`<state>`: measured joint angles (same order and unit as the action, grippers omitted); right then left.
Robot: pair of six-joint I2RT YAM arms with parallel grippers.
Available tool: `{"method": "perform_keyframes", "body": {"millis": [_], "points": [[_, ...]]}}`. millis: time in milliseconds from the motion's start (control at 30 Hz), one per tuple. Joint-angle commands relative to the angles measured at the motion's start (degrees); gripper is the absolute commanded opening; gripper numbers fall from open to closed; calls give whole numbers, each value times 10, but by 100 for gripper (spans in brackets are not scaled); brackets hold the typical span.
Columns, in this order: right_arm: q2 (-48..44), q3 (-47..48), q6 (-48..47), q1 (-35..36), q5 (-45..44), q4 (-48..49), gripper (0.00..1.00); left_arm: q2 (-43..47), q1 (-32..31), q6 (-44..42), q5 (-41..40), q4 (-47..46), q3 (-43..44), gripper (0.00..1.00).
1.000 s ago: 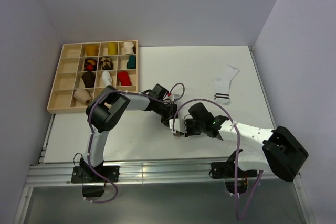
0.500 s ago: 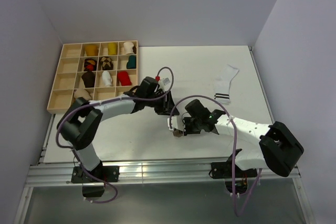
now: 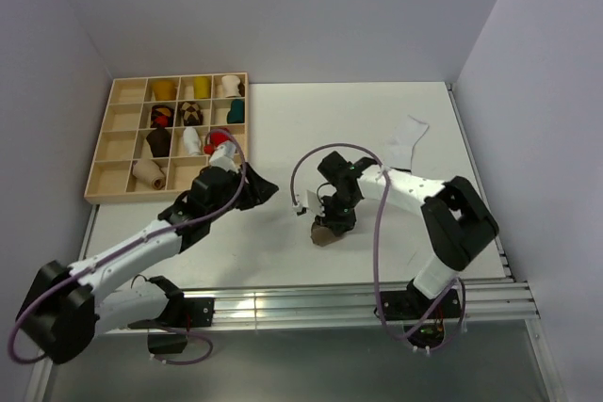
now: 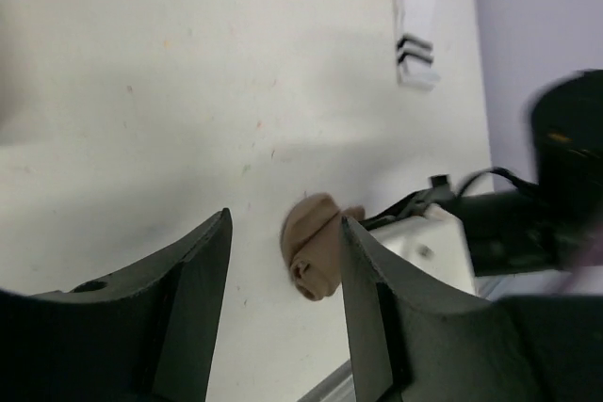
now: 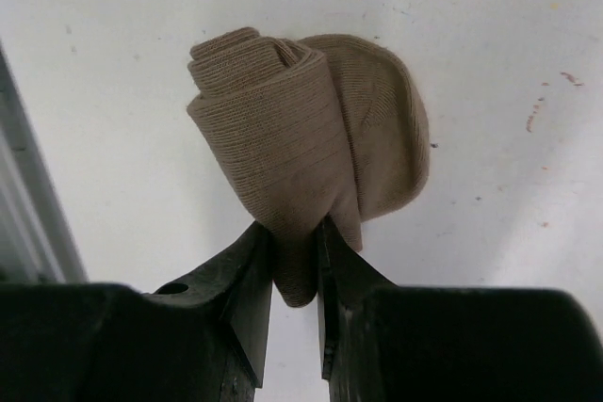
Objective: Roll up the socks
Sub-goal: Roll the sock at the center of the board.
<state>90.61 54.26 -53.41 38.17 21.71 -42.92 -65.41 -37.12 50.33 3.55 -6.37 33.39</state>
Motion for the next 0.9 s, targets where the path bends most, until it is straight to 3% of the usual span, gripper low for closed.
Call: {"method": "perform_keyframes", "body": {"millis": [0, 133, 300, 433, 633, 867], "points": [[75, 51, -11, -26, 38, -111, 17, 70, -13, -29, -97, -19, -22, 54], [156, 147, -19, -49, 61, -193, 17, 120, -75, -68, -167, -23, -53, 54], [248, 220, -11, -65, 73, -241, 17, 101, -189, -140, -278, -44, -60, 55], [287, 268, 6, -75, 76, -262, 17, 9, -286, -203, -368, -31, -21, 56], [323, 293, 14, -81, 73, -282, 17, -145, -382, -301, -459, -9, 75, 60], [352, 309, 16, -89, 68, -301, 18, -286, -450, -404, -515, -18, 152, 65]]}}
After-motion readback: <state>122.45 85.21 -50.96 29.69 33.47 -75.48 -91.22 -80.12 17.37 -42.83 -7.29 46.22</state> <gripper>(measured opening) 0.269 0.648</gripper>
